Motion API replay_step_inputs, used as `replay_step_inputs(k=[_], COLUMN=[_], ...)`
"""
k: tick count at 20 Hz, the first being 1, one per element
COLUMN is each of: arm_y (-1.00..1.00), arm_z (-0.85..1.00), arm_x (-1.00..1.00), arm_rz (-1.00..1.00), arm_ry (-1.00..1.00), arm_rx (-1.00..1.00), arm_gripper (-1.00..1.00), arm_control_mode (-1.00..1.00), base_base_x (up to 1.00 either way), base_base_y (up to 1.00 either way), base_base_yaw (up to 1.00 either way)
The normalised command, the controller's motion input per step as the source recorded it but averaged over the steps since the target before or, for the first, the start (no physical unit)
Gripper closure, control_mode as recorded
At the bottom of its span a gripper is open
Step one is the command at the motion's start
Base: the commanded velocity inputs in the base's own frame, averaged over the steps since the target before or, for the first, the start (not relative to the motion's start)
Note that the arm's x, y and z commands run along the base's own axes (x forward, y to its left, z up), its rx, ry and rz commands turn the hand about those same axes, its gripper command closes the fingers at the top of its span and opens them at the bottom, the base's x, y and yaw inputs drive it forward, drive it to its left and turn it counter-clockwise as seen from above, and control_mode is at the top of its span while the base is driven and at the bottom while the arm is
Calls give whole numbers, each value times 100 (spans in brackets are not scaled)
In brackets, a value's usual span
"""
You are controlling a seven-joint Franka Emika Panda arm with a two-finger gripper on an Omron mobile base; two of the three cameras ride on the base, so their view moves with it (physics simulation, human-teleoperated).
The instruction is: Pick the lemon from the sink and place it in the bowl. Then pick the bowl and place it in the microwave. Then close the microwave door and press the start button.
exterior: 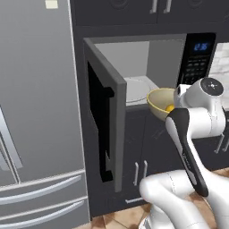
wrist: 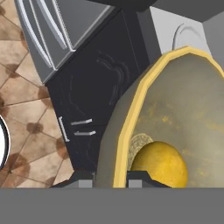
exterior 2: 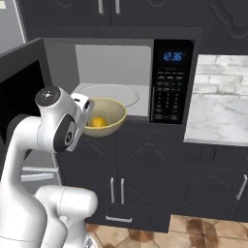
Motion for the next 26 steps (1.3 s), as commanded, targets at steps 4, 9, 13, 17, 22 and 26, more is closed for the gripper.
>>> replay_step_inputs(k=[4,9,13,17,22,26], arm_y=[0,0,1,3,1,0], arm_z=[0,0,0,0,4,0], arm_x=[0,39,100,100,100,100], arm_rz=[0,4,24,22,5,0], arm_ry=[0,0,0,0,2,5], arm_rx=[0,0,0,-1,-5,-4], arm_gripper=[100,100,100,100,100,100], arm_control_mode=[100,-100,-100,-100,-100,-100], base_base_x=[10,7,0,0,0,0], base_base_y=[0,0,0,0,0,0], base_base_yaw=[0,0,0,0,0,0])
